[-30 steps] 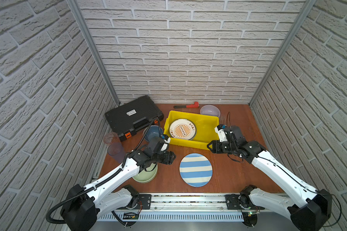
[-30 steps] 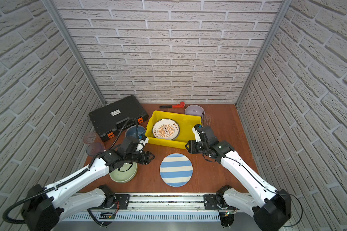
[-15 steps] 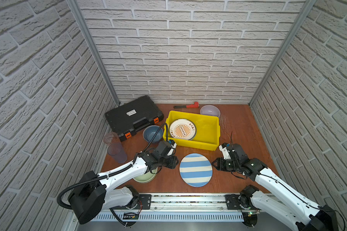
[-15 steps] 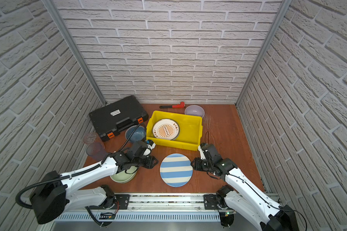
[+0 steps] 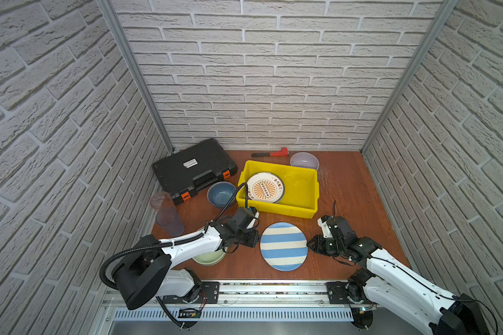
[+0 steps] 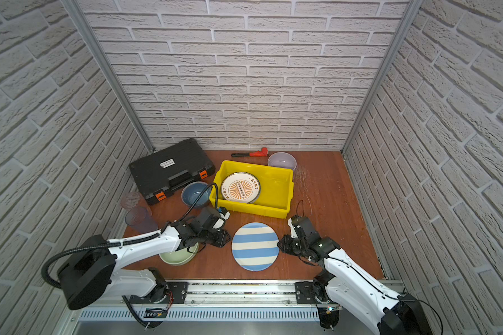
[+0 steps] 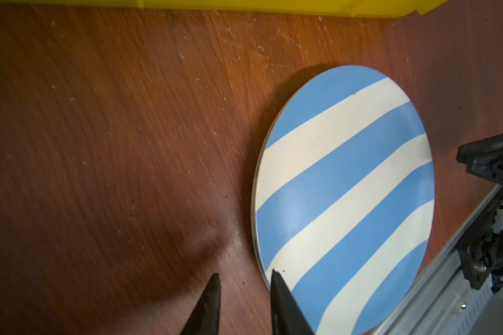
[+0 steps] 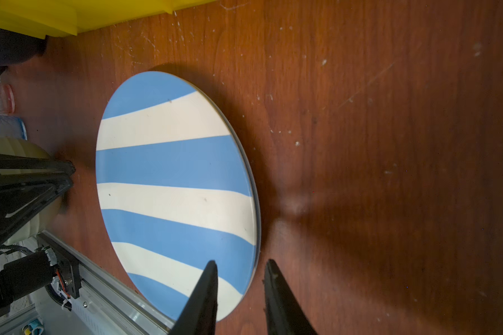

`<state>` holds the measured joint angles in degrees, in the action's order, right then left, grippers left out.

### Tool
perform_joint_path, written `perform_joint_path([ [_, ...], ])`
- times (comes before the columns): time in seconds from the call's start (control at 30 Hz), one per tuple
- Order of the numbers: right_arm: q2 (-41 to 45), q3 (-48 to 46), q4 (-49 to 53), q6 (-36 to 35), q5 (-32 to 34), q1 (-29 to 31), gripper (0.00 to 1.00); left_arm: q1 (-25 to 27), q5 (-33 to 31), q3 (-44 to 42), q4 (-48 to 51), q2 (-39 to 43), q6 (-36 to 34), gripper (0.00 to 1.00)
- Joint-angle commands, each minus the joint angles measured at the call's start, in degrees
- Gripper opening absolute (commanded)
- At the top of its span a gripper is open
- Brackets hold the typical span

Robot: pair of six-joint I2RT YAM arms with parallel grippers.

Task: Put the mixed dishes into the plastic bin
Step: 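Lower the right gripper to the striped plate stack's edge nearest it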

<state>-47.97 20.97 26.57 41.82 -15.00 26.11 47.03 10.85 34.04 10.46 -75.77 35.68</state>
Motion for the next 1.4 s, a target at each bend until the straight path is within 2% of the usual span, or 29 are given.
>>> perform_joint_path([
  [0.0,-0.96,-0.75,-4.42,0.72,-1.7,0.54,0.29,0.35,0.87,-1.16,-3.59,-1.21,-0.09,0.29],
  [0.23,-4.04,-1.2,-7.11,0.63,-3.06,0.61,0.28,0.92,3.73,-1.39,-5.93,-4.08,-0.78,0.25],
  [0.8,-7.3,-1.55,-8.01,0.46,-1.98,0.69,0.26,1.23,3.74,-2.22,-8.43,-7.65,-0.5,0.18],
  [1.37,-8.7,-0.83,-11.86,0.69,-4.69,0.7,0.24,1.23,2.86,-2.88,-9.21,-9.31,-0.35,0.17],
])
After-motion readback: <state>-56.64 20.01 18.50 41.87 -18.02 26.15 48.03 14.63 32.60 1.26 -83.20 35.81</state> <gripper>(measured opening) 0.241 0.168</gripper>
